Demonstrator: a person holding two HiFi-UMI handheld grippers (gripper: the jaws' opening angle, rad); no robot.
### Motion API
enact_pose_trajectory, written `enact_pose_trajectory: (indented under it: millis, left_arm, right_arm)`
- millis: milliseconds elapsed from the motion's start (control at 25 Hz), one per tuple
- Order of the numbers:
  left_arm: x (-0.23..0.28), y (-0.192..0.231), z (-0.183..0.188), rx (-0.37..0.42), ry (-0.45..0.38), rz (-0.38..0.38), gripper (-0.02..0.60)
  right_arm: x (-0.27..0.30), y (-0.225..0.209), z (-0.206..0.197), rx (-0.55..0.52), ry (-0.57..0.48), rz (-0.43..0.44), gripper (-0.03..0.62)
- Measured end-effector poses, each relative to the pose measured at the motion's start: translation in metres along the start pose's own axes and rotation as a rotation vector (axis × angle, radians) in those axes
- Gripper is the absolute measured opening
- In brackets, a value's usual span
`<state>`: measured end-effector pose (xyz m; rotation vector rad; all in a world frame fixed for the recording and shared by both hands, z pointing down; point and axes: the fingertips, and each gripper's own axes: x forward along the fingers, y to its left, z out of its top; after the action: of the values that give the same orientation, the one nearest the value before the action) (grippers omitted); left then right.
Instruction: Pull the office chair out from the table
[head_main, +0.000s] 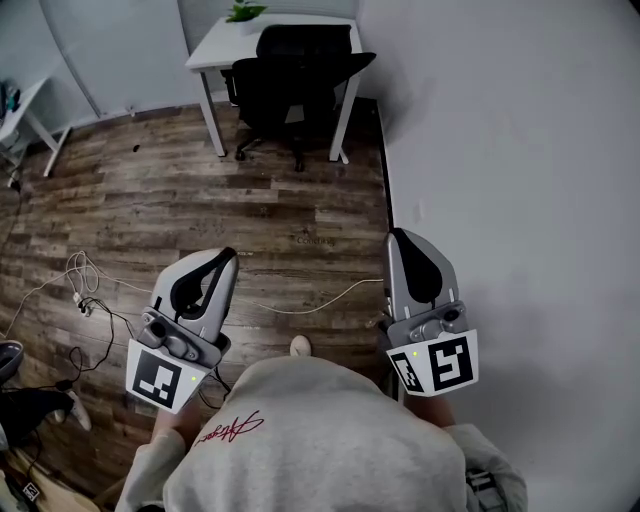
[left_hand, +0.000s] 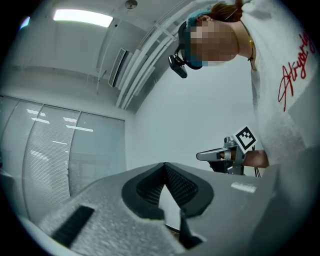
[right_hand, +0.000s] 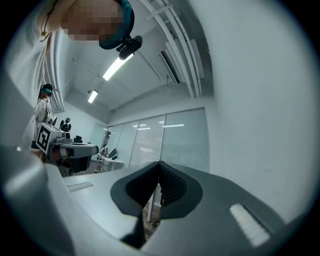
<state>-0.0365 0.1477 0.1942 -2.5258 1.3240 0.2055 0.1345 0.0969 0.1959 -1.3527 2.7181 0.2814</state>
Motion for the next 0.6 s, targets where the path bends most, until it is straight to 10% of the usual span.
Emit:
enact_pose_trajectory:
  millis: [600]
  left_arm:
    - [0.035,0.014,-0.025,-0.024,0.029,0.05,-0.003]
  right_arm:
    - [0.036,-0.029,-0.031,0.008,0.031,0.071,0.002]
